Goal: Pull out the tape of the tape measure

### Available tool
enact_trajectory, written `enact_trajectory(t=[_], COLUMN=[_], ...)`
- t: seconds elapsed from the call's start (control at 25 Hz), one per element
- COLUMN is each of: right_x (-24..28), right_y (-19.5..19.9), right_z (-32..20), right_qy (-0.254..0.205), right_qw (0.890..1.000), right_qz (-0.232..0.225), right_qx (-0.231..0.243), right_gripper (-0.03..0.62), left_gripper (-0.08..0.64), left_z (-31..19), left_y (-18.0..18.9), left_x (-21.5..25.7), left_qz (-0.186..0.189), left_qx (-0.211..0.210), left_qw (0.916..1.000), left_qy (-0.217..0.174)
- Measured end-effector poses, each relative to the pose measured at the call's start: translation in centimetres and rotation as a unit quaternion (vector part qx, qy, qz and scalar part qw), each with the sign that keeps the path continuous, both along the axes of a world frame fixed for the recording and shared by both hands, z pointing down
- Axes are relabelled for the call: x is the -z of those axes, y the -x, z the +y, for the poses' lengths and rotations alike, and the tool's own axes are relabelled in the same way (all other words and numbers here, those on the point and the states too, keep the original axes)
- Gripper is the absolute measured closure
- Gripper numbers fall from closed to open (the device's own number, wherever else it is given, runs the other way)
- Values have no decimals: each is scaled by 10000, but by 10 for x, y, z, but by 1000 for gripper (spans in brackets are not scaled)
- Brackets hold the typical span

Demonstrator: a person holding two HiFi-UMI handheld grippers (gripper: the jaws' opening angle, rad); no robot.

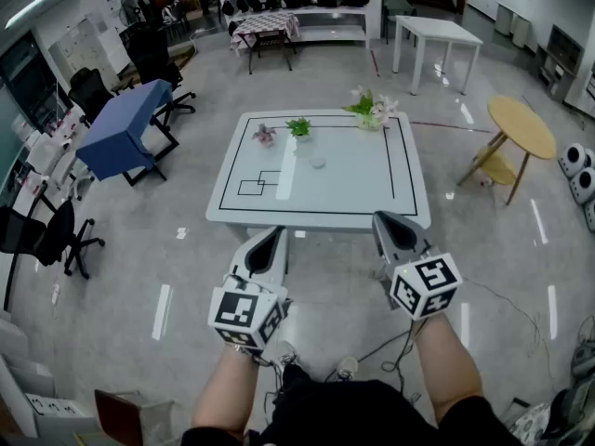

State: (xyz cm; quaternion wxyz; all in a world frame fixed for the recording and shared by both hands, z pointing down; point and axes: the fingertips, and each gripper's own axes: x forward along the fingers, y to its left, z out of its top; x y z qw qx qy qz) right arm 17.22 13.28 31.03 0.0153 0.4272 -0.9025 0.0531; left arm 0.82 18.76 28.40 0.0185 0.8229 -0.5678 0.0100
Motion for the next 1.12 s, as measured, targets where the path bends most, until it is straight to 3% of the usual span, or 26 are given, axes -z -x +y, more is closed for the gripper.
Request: enact_trajectory(t=[0.96,1.12], right_x=[6,5], right_y=[-24,-18], right_z=[2,-6], right_qy=[-32,-106], right_qw=[9991,9986], right_qz=[-261,-313], right_qx=[318,412], right_gripper=[590,554], left_gripper=[555,546], left_z=[2,-9], left_y=[-22,-17], left_x=[6,0], left_qz=[79,94], left_qx=[251,228], left_qw=[9996,9996], left_qy=[-107,-98])
